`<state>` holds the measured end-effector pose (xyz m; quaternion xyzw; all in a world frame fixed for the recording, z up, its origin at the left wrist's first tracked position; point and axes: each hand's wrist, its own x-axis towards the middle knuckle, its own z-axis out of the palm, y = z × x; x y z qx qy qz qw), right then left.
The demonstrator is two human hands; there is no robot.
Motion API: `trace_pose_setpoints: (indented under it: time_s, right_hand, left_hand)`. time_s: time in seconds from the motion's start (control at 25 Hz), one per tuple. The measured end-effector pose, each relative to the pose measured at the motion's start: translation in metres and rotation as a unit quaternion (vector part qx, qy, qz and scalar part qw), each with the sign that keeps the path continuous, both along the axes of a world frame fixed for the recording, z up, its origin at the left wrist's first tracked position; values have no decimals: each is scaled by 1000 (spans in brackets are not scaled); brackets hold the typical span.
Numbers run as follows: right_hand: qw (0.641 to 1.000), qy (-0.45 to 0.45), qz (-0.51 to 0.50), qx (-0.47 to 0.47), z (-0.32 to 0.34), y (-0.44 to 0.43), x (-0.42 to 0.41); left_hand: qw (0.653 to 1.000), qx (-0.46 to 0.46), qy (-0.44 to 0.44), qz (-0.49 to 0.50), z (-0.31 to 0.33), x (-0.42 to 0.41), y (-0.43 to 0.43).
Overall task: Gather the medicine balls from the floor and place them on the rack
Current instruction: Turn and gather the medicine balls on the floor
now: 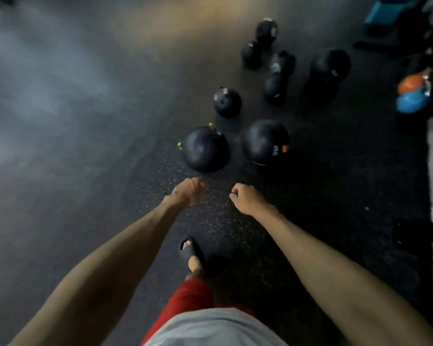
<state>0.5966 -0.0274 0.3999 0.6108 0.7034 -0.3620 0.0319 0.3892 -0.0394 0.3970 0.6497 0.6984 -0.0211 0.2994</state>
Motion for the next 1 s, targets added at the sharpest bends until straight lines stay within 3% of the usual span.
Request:
trace_pose_setpoints:
  time_s: [0.16,0.48,0.72,1.0]
  right_hand:
    - [996,-10,89,-4,-4,39,-119]
    - [986,-24,165,-30,-17,134,-322]
    - [989,-26,134,-55,-39,220,-391]
    - [997,-2,42,-68,-72,386,-438]
  left_hand:
    - [995,5,-18,95,-12,-116,5]
    - [988,-37,-41,146,-35,-301,76]
    - [990,-77,-35,116,-49,-368,171]
    - [994,-100,-14,38,-73,-426,366]
